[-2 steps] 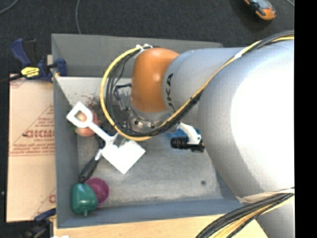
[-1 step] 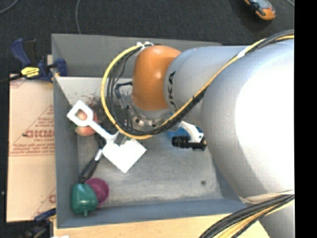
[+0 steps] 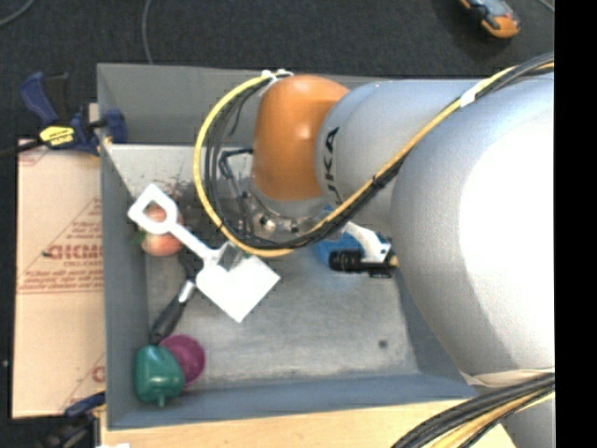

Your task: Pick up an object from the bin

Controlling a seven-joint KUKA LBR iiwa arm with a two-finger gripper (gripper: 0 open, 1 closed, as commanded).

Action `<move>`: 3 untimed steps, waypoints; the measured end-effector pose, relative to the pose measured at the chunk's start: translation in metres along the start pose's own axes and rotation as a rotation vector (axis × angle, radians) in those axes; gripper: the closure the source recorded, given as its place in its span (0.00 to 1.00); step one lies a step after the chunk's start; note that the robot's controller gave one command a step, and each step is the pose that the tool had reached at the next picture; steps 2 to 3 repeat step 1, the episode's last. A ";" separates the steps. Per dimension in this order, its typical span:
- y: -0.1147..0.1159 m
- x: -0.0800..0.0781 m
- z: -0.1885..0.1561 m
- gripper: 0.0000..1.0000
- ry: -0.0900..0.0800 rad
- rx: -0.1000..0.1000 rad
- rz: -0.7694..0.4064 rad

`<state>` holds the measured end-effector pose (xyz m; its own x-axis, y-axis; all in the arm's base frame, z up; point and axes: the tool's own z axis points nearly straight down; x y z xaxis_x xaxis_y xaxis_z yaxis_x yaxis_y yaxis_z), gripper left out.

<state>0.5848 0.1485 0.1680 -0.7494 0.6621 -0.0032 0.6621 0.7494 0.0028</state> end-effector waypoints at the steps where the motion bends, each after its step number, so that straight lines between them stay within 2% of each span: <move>1: 0.000 -0.001 -0.024 1.00 -0.002 -0.002 0.000; 3: 0.000 -0.001 -0.024 1.00 -0.002 -0.002 0.000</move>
Offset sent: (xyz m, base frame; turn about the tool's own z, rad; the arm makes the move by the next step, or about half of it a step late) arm 0.0005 0.0001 0.0254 -0.0004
